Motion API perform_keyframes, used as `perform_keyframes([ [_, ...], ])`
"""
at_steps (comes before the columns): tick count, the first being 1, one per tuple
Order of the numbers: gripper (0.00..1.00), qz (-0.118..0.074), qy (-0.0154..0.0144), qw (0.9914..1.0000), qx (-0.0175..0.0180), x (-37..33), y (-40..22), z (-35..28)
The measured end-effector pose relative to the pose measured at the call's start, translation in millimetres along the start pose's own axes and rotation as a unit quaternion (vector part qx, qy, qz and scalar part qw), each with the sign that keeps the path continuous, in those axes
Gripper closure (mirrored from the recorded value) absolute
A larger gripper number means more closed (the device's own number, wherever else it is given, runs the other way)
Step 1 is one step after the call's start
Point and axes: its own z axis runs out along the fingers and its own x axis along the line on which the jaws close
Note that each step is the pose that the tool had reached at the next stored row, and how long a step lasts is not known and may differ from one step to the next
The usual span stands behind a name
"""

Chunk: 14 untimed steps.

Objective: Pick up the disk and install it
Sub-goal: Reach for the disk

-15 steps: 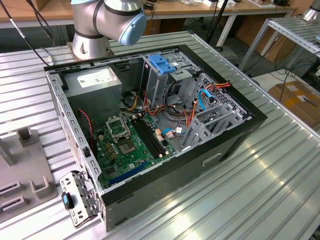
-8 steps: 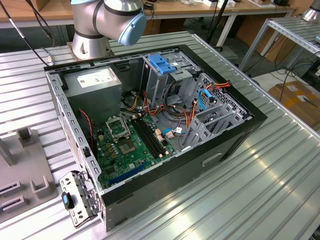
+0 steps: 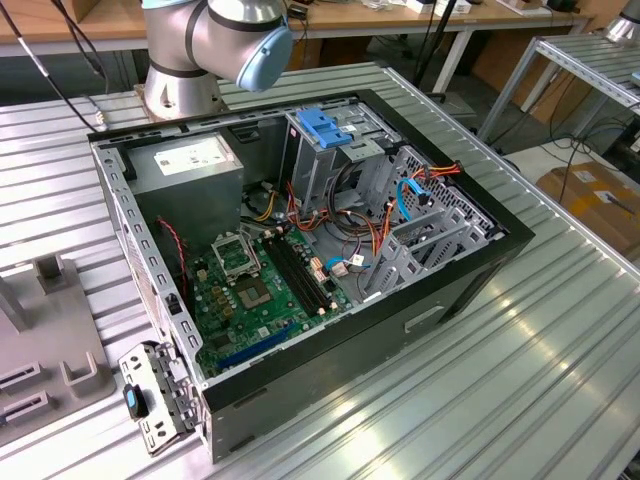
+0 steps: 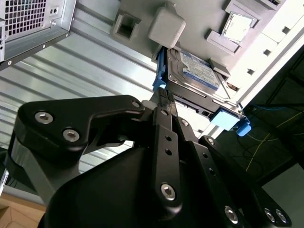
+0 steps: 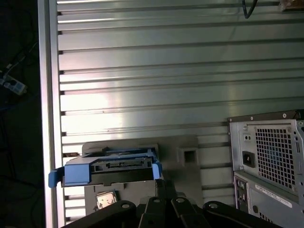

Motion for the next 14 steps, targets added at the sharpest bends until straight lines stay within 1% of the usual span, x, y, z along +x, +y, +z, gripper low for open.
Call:
perform_keyframes([
  [2,0.89,0.000,0.0001,1.00000,0.0001,1.3,1.1,0.6],
  [4,0.89,0.000,0.0001,1.00000,0.0001,4.2,2.2,1.0],
  [5,0.89,0.000,0.0000,1.00000,0.0000,7.8,3.1,1.5],
  [6,0.89,0.000,0.0001,1.00000,0.0001,13.6,3.6,2.0],
  [8,0.89,0.000,0.0000,1.00000,0.0000,20.1,3.6,2.6],
  [9,0.89,0.000,0.0000,1.00000,0.0000,24.4,3.6,3.1],
  [10,0.89,0.000,0.0000,1.00000,0.0001,25.6,3.5,3.3],
  [14,0.89,0.000,0.0001,1.00000,0.0002,25.8,3.5,3.3],
])
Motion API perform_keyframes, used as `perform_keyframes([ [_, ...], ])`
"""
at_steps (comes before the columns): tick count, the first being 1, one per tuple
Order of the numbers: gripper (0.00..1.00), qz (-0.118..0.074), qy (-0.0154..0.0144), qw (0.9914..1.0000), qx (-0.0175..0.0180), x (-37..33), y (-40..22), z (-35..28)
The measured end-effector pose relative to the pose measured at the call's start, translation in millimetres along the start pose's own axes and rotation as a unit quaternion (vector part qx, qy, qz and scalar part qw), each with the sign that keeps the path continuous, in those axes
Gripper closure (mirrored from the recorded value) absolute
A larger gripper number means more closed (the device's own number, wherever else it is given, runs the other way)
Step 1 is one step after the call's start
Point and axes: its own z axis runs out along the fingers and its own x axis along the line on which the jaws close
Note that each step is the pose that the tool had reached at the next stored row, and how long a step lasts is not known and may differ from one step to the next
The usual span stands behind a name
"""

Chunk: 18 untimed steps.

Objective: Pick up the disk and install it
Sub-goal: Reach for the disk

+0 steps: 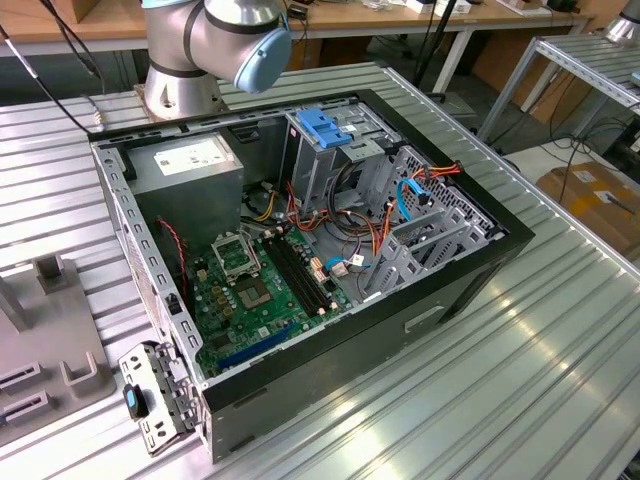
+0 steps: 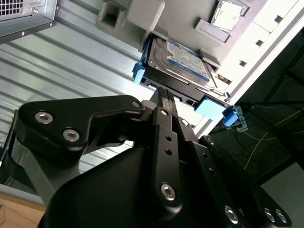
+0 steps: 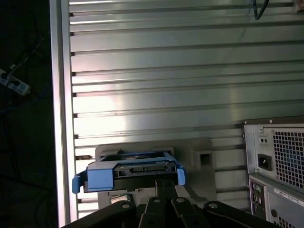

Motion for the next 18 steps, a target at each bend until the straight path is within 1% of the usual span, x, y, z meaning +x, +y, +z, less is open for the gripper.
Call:
perform_keyframes([
  [2,0.89,0.000,0.0000,1.00000,0.0000,0.0,0.0,0.0],
  [3,0.89,0.000,0.0006,1.00000,0.0000,0.1,0.0,0.1],
  [4,0.89,0.000,0.0025,1.00000,0.0002,0.1,0.0,0.2],
  [5,0.89,0.000,0.0076,0.99997,0.0005,0.1,0.0,0.3],
  [6,0.89,0.000,0.0118,0.99993,0.0008,0.0,0.0,0.4],
  [7,0.89,0.001,0.0249,0.99969,0.0018,0.0,0.0,0.8],
  [8,0.89,0.001,0.0313,0.99951,0.0022,0.1,0.0,1.1],
  [10,0.89,0.001,0.0318,0.99949,0.0023,0.2,0.0,1.0],
  [11,0.89,0.001,0.0333,0.99944,0.0023,0.0,0.0,1.0],
  [13,0.89,0.002,0.0442,0.99902,0.0031,0.1,0.0,1.3],
  [14,0.89,0.002,0.0474,0.99887,0.0034,0.2,0.0,1.4],
  [18,0.89,0.000,0.0486,0.99881,0.0035,0.1,0.0,1.4],
])
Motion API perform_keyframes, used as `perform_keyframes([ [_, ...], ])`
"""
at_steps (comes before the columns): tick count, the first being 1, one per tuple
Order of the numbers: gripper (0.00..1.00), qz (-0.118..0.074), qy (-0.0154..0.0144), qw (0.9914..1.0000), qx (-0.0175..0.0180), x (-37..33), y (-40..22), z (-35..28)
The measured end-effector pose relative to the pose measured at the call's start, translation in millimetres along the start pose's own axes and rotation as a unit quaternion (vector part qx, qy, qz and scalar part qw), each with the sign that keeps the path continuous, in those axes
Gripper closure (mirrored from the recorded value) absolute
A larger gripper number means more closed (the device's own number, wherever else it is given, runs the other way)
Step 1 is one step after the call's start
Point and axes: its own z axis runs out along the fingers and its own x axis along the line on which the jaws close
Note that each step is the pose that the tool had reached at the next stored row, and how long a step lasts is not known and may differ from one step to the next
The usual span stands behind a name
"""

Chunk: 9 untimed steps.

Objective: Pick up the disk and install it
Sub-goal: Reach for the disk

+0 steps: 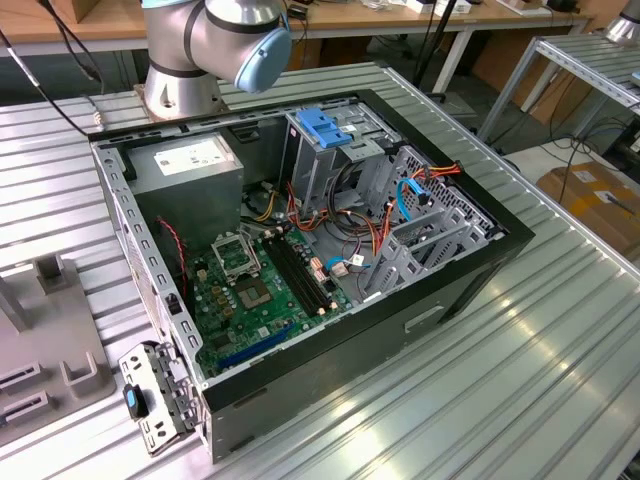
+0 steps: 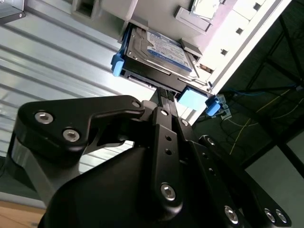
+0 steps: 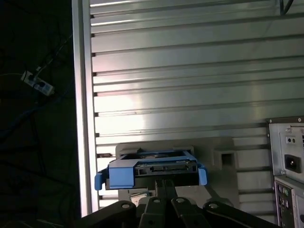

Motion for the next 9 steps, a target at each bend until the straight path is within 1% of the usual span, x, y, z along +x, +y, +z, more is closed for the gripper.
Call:
perform_keyframes([
  [1,0.89,-0.004,0.0000,0.99999,0.0007,0.0,0.0,0.2],
  [2,0.89,-0.008,0.0001,0.99996,0.0037,0.2,0.0,0.4],
  [3,0.89,-0.011,0.0001,0.99991,0.0073,0.3,0.0,0.5],
  [4,0.89,-0.015,-0.0002,0.99980,0.0134,0.6,-0.1,0.8],
  [5,0.89,-0.017,-0.0004,0.99969,0.0177,1.0,-0.1,1.1],
  [6,0.89,-0.019,-0.0005,0.99960,0.0211,1.6,-0.1,1.4],
  [7,0.89,-0.019,-0.0006,0.99955,0.0227,2.1,0.0,1.9],
  [8,0.89,-0.021,-0.0011,0.99951,0.0233,2.7,0.2,2.8],
  [9,0.89,-0.024,-0.0034,0.99944,0.0234,3.4,0.4,4.5],
])
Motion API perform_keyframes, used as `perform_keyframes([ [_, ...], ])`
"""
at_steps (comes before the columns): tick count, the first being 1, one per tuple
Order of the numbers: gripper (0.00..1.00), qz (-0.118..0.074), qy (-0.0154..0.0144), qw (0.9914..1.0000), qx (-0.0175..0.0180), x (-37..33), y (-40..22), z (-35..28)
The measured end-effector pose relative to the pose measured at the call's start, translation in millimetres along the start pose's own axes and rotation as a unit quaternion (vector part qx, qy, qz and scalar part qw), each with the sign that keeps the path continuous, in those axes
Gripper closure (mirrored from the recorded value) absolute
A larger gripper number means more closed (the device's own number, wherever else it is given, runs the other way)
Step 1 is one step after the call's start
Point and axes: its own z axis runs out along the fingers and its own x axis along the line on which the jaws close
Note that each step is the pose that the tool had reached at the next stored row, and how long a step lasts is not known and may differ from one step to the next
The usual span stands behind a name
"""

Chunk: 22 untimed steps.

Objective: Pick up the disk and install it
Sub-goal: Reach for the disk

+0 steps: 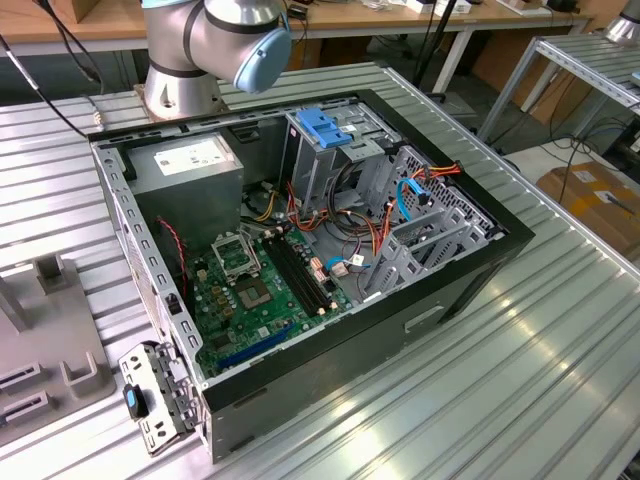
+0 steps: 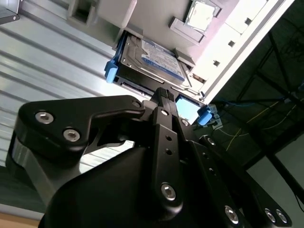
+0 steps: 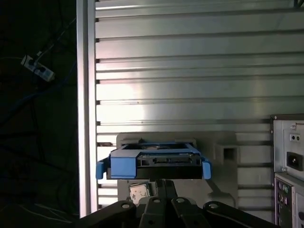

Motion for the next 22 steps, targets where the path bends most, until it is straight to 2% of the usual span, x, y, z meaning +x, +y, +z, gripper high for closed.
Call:
perform_keyframes([
  [2,0.89,-0.003,-0.0030,0.99999,0.0001,0.5,0.1,1.3],
  [4,0.89,-0.008,-0.0072,0.99995,0.0003,2.5,0.1,2.7],
  [5,0.89,-0.008,-0.0081,0.99993,0.0003,3.7,0.1,3.1],
  [6,0.89,-0.008,-0.0098,0.99992,0.0004,7.2,0.0,3.5],
  [7,0.89,-0.009,-0.0127,0.99988,0.0003,12.7,-0.1,4.5],
  [16,0.89,-0.015,-0.0296,0.99946,0.0005,18.7,-0.2,11.2],
  [19,0.89,-0.015,-0.0309,0.99942,0.0005,18.7,-0.1,14.6],
  [22,0.89,-0.015,-0.0310,0.99941,0.0005,19.1,-0.2,16.6],
])
